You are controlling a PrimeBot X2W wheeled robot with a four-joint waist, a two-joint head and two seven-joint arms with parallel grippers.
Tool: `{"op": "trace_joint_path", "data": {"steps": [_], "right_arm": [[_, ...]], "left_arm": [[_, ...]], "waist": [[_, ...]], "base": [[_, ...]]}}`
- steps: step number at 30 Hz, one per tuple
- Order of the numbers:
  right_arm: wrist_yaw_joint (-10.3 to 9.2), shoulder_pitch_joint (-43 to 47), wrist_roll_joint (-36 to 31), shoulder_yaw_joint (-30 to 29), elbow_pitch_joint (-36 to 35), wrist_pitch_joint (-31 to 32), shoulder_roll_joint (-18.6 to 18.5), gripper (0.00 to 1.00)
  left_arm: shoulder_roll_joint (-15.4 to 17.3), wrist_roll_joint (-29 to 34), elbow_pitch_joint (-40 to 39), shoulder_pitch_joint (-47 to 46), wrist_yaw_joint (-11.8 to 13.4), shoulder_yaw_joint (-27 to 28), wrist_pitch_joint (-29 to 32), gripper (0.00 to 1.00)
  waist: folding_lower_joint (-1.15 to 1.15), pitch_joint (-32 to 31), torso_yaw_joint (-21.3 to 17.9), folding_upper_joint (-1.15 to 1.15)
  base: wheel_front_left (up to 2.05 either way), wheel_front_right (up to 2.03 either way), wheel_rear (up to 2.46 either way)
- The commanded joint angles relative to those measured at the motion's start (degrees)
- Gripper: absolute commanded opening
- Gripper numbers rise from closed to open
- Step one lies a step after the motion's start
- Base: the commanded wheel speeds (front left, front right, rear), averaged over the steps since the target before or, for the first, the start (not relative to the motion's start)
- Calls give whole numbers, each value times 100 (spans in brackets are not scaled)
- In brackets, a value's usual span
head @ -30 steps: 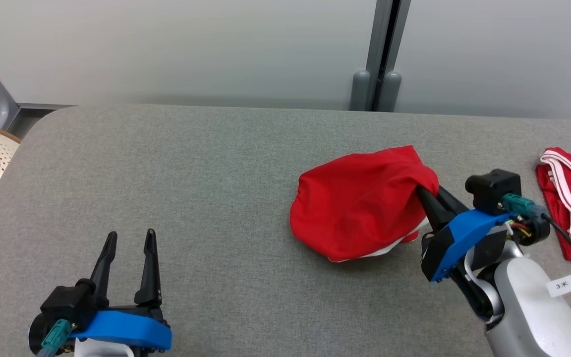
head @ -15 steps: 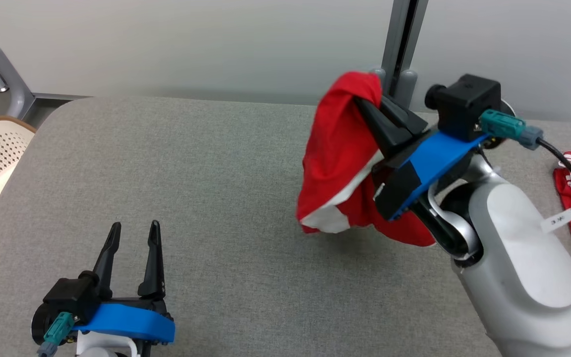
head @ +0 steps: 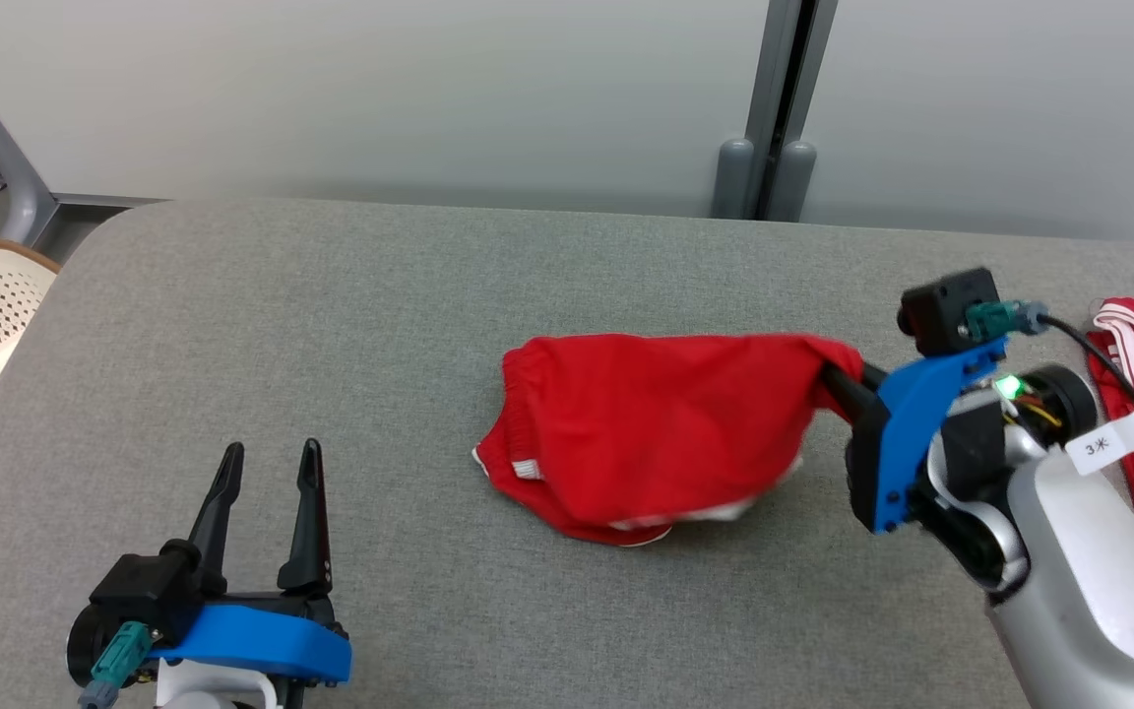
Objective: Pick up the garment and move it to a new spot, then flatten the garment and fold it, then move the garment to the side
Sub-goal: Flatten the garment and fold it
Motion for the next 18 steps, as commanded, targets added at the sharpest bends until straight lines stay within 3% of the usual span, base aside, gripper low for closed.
{"op": "trace_joint_path", "data": {"steps": [1,7,11,12,18], "right_arm": [[3,185,-91,-155,69,185,-70,0],[3,827,-461,-835,121,945,-151,0],[3,1080,-704,-1022,-62,1088,-229,0],[2,1109,-769,-1086,-109,985,-235,100],[3,1261,-1046,-1316,-160,188,-109,100]], "left_arm": [[-4,15,3,21,-27,19,-24,100],[-30,30,28,69,-32,28,-24,100],[-38,38,52,87,-51,28,-24,100],[-41,40,56,89,-61,26,-24,100],[-45,50,100,115,-84,15,-24,100]], "waist": [[0,-2,-29,0],[0,-24,-104,0],[0,-53,-139,0],[0,-57,-145,0],[0,-127,-161,0]], "base": [[0,0,0],[0,0,0],[0,0,0],[0,0,0],[0,0,0]]}}
